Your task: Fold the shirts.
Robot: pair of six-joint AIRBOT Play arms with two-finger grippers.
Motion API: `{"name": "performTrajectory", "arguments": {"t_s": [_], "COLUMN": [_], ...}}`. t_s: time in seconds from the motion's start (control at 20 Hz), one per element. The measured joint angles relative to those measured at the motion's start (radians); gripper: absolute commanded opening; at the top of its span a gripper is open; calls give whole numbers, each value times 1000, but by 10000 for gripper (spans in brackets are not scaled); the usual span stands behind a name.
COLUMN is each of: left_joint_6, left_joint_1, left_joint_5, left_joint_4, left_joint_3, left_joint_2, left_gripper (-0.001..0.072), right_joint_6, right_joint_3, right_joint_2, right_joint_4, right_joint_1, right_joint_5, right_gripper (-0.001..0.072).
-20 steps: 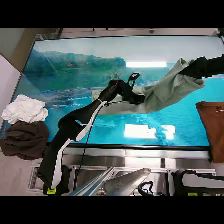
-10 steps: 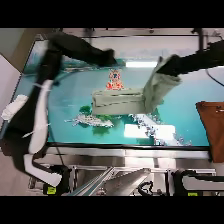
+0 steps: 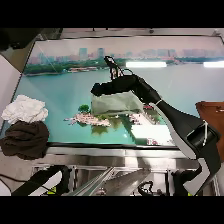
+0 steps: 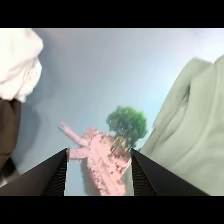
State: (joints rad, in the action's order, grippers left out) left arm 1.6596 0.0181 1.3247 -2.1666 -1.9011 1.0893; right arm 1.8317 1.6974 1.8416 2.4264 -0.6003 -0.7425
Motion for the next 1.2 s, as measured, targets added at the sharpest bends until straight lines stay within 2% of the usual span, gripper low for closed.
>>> {"name": "performTrajectory", "arguments": {"t_s": [0.05, 0.15, 0.25, 0.4, 0.6, 0.95, 1.0, 1.05, 1.1, 1.15, 1.2], "left_joint_6": [10, 24, 32, 40, 43, 43, 43, 43, 43, 43, 43], "left_joint_1": [19, 53, 78, 100, 82, -26, -40, -55, -68, -80, -91], "left_joint_5": [-20, -64, -104, -135, -126, -83, -77, -73, -68, -66, -64], "left_joint_4": [0, 0, 0, 0, 0, -3, -3, -3, -3, -3, -3], "left_joint_3": [39, 117, 175, 219, 206, 124, 112, 102, 93, 88, 84], "left_joint_2": [-34, -90, -127, -144, -110, -10, 3, 15, 28, 39, 48], "left_gripper": [21, 21, 21, 21, 21, 21, 21, 21, 21, 21, 21], "right_joint_6": [0, -31, -90, -166, -198, -104, -96, -91, -87, -83, -75], "right_joint_3": [5, 12, 14, -23, -146, -219, -221, -222, -224, -225, -226], "right_joint_2": [-13, -65, -109, -135, -95, 73, 83, 93, 99, 105, 110], "right_joint_4": [-20, -70, -132, -208, -236, -22, -5, 11, 13, 13, 2], "right_joint_1": [21, 123, 261, 445, 561, 549, 542, 534, 525, 515, 505], "right_joint_5": [-6, -64, -172, -328, -417, -441, -441, -441, -437, -431, -419], "right_gripper": [609, 612, 671, 671, 670, 659, 639, 545, 408, 175, 11]}}
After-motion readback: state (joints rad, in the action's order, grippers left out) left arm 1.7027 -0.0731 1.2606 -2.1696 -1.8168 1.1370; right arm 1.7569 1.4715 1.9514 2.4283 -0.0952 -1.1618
